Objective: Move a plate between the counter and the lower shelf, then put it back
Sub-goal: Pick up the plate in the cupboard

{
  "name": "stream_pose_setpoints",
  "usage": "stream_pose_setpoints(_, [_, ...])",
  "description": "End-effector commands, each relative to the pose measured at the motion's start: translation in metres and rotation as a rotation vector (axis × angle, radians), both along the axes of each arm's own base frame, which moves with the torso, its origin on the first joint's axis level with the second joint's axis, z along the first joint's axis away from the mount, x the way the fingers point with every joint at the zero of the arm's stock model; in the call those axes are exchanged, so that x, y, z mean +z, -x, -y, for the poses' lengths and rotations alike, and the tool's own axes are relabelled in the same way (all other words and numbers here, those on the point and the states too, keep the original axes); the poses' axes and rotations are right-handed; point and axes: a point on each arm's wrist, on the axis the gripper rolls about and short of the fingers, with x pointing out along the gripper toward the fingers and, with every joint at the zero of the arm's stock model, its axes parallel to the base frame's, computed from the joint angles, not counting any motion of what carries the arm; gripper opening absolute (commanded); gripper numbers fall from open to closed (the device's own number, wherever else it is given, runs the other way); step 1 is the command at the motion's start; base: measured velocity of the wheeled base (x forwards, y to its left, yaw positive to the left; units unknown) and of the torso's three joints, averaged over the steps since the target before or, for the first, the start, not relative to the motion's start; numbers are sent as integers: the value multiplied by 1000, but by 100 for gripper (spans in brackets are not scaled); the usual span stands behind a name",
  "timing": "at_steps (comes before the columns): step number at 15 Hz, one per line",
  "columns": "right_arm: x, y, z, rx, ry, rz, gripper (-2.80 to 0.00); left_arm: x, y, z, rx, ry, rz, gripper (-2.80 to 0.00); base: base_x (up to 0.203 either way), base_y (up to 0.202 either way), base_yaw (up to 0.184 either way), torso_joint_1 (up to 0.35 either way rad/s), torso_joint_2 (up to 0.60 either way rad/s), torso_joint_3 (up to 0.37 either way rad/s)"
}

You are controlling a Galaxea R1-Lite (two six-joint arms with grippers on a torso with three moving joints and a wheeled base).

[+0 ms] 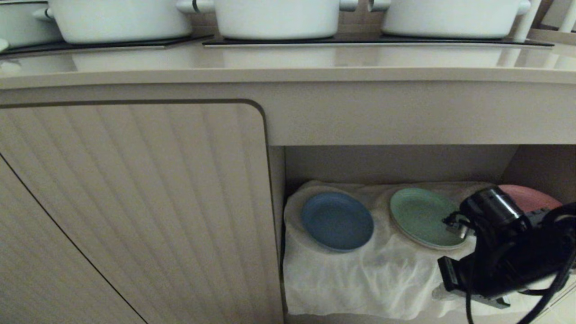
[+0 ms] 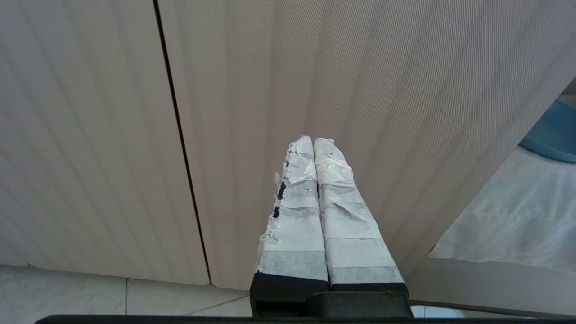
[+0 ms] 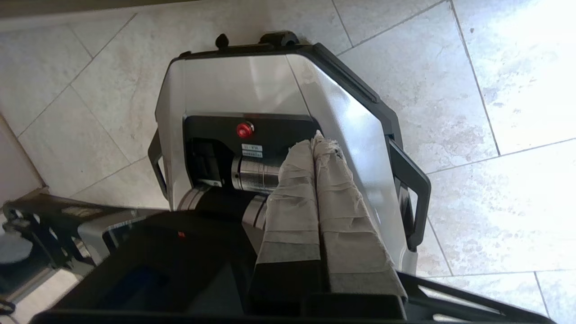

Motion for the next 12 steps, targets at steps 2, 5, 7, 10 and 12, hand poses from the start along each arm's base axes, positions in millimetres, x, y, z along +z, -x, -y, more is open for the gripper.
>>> stream_pose_setpoints(2, [18, 22, 6, -3, -9, 73, -280, 0, 0, 0, 1, 1, 1, -280, 0, 0, 0, 0, 0, 0])
stream_pose_setpoints(5, [27, 41, 13, -40, 56, 144, -280, 0, 0, 0, 1, 1, 1, -280, 0, 0, 0, 0, 0, 0])
stream_pose_setpoints(7, [36, 57, 18, -62, 75, 205, -280, 0, 0, 0, 1, 1, 0, -280, 0, 0, 0, 0, 0, 0])
stream_pose_setpoints(10, [49, 83, 25, -92, 58, 302, -280, 0, 0, 0, 1, 1, 1, -280, 0, 0, 0, 0, 0, 0])
stream_pose_setpoints(12, [57, 99, 29, -134, 23, 356, -280, 0, 0, 0, 1, 1, 0, -280, 0, 0, 0, 0, 0, 0])
